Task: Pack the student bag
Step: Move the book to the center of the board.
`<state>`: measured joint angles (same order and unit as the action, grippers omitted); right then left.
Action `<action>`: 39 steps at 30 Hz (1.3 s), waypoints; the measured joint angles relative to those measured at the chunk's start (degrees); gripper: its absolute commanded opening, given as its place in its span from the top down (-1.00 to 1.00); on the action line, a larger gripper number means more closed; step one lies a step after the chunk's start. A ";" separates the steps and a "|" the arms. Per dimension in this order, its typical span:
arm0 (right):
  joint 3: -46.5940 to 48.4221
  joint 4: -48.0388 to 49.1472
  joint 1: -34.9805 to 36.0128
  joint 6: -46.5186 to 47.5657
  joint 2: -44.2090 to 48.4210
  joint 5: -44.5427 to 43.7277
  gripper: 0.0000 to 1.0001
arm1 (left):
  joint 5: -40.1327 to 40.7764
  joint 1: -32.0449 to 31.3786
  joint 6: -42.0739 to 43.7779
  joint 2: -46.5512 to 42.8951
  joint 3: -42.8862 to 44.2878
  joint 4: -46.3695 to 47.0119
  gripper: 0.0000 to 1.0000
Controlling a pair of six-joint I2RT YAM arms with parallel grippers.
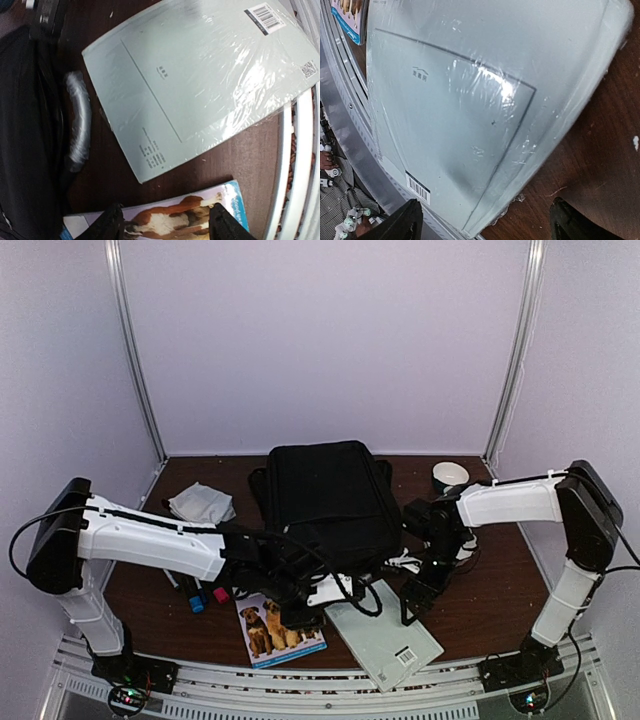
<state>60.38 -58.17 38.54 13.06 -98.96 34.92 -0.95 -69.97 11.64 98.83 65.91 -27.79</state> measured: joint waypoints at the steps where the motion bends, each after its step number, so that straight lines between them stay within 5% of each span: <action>1: 0.00 0.04 0.00 0.02 -0.39 0.33 -0.75 | 1.18 -0.35 2.05 0.04 -0.52 1.49 -0.21; 14: 1.03 -1.29 -2.80 0.37 -4.96 7.08 -0.74 | 4.35 -1.03 21.38 5.38 -0.92 8.85 -0.19; 30: 1.88 -2.45 -3.54 2.43 -7.76 13.05 -0.56 | 15.04 -2.34 29.22 9.25 -2.10 18.53 -0.10; 39: 1.88 -1.07 -3.54 2.95 -3.74 15.21 -0.53 | 23.19 -1.86 28.17 3.06 -6.60 24.85 -0.07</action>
<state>62.26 -59.24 35.00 16.01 -102.69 50.13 22.24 -71.83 39.81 101.89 59.31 -2.94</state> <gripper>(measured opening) 0.770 0.536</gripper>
